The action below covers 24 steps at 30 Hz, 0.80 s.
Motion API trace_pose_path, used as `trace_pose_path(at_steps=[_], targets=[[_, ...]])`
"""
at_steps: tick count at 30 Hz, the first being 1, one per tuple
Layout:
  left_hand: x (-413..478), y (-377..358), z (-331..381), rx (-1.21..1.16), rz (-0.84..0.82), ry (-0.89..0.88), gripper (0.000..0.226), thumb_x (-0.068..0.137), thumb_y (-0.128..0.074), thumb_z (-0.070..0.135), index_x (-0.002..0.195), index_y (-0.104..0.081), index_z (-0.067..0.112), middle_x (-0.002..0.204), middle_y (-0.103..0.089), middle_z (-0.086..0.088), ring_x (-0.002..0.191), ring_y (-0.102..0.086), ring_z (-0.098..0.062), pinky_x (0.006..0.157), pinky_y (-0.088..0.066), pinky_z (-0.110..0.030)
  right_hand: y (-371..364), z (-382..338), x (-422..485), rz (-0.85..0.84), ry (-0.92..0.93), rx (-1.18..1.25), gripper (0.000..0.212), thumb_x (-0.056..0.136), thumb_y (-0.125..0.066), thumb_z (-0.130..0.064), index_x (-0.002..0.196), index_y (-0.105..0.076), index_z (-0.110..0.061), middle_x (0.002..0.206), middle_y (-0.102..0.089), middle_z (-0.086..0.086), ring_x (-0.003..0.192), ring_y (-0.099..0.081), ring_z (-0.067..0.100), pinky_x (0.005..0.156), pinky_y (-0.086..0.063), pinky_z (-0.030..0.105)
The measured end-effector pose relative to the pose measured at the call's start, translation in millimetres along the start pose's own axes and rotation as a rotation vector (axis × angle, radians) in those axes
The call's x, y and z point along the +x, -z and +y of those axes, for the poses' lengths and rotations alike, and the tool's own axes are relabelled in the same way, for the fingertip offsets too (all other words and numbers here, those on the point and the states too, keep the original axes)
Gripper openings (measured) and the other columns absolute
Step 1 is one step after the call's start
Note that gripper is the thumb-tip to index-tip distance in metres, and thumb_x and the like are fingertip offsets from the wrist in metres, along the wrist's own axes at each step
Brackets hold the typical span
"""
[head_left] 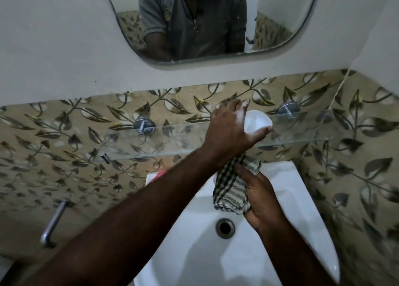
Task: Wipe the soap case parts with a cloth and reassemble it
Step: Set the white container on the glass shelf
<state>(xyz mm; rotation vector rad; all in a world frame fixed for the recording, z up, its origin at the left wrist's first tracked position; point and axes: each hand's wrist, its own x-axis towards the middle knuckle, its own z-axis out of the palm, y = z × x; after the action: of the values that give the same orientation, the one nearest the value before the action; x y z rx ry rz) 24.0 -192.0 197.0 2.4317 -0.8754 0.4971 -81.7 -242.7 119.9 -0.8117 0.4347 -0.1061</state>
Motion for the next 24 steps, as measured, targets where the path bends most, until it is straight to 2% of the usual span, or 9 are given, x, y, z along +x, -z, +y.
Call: trace_pose_path(at_steps=[3, 5, 7, 9, 12, 16, 18, 20, 24], targets=[[-46, 18, -10, -0.252, 0.271, -0.177, 0.047, 0.086, -0.065, 0.037, 0.114, -0.065, 0.000, 0.109, -0.066, -0.016, 0.104, -0.060, -0.029, 0.090, -0.047, -0.036, -2, 12, -1, -0.070, -0.027, -0.054, 0.015, 0.087, -0.060, -0.001, 0.101, -0.063, 0.000, 0.084, -0.067, 0.024, 0.072, -0.067, 0.033, 0.067, -0.057, 0.042], [-89, 22, -27, -0.319, 0.299, -0.188, 0.029, 0.090, -0.064, 0.025, 0.100, -0.069, -0.002, 0.092, -0.067, -0.014, 0.088, -0.062, -0.027, 0.079, -0.048, -0.034, -5, 25, 0, -0.098, -0.072, -0.086, 0.022, 0.086, -0.058, 0.001, 0.107, -0.059, 0.006, 0.093, -0.064, 0.028, 0.082, -0.065, 0.038, 0.074, -0.053, 0.050], [-131, 16, -54, -0.325, 0.289, -0.074, 0.019, 0.089, -0.065, 0.020, 0.089, -0.070, 0.002, 0.081, -0.066, -0.007, 0.079, -0.060, -0.018, 0.071, -0.046, -0.029, -7, 39, 4, -0.084, -0.124, -0.121, 0.025, 0.088, -0.056, 0.004, 0.112, -0.061, 0.002, 0.097, -0.067, 0.025, 0.086, -0.066, 0.037, 0.075, -0.055, 0.050], [-166, 3, -89, -0.289, 0.279, 0.116, 0.016, 0.087, -0.065, 0.021, 0.083, -0.068, 0.006, 0.078, -0.064, -0.001, 0.075, -0.056, -0.011, 0.068, -0.046, -0.027, -10, 52, 8, -0.067, -0.166, -0.174, 0.024, 0.090, -0.054, 0.005, 0.109, -0.066, -0.003, 0.091, -0.070, 0.020, 0.077, -0.069, 0.032, 0.064, -0.059, 0.042], [-207, -12, -152, -0.149, 0.224, 0.450, 0.034, 0.084, -0.059, 0.039, 0.093, -0.068, 0.007, 0.089, -0.066, -0.006, 0.084, -0.062, -0.020, 0.078, -0.049, -0.034, -16, 75, 17, -0.014, -0.224, -0.278, 0.022, 0.090, -0.053, 0.005, 0.105, -0.067, -0.005, 0.087, -0.072, 0.017, 0.069, -0.070, 0.028, 0.061, -0.058, 0.038], [-227, -22, -210, 0.028, -0.058, 0.738, 0.072, 0.065, -0.063, 0.056, 0.114, -0.060, 0.003, 0.106, -0.059, -0.017, 0.100, -0.057, -0.038, 0.084, -0.049, -0.041, -26, 101, 25, -0.008, -0.285, -0.416, 0.022, 0.091, -0.055, 0.000, 0.111, -0.065, -0.004, 0.099, -0.072, 0.022, 0.080, -0.068, 0.032, 0.074, -0.056, 0.050], [-229, -28, -227, 0.072, -0.182, 0.764, 0.087, 0.057, -0.074, 0.056, 0.121, -0.053, 0.002, 0.114, -0.055, -0.017, 0.109, -0.053, -0.038, 0.087, -0.047, -0.043, -30, 109, 26, -0.023, -0.306, -0.470, 0.022, 0.091, -0.056, -0.001, 0.111, -0.064, -0.004, 0.097, -0.070, 0.023, 0.079, -0.067, 0.032, 0.072, -0.056, 0.049], [-229, -38, -242, 0.121, -0.276, 0.748, 0.104, 0.053, -0.074, 0.061, 0.132, -0.044, 0.001, 0.126, -0.050, -0.018, 0.119, -0.047, -0.038, 0.095, -0.045, -0.045, -35, 117, 29, -0.024, -0.318, -0.513, 0.021, 0.091, -0.056, -0.002, 0.111, -0.063, -0.002, 0.091, -0.068, 0.021, 0.074, -0.066, 0.030, 0.065, -0.057, 0.044], [-225, -53, -257, 0.125, -0.348, 0.714, 0.119, 0.056, -0.075, 0.063, 0.146, -0.027, 0.001, 0.141, -0.041, -0.018, 0.130, -0.039, -0.036, 0.103, -0.039, -0.047, -42, 124, 34, 0.006, -0.294, -0.609, 0.025, 0.089, -0.057, -0.003, 0.114, -0.058, -0.004, 0.087, -0.064, 0.020, 0.074, -0.063, 0.029, 0.064, -0.055, 0.040]])
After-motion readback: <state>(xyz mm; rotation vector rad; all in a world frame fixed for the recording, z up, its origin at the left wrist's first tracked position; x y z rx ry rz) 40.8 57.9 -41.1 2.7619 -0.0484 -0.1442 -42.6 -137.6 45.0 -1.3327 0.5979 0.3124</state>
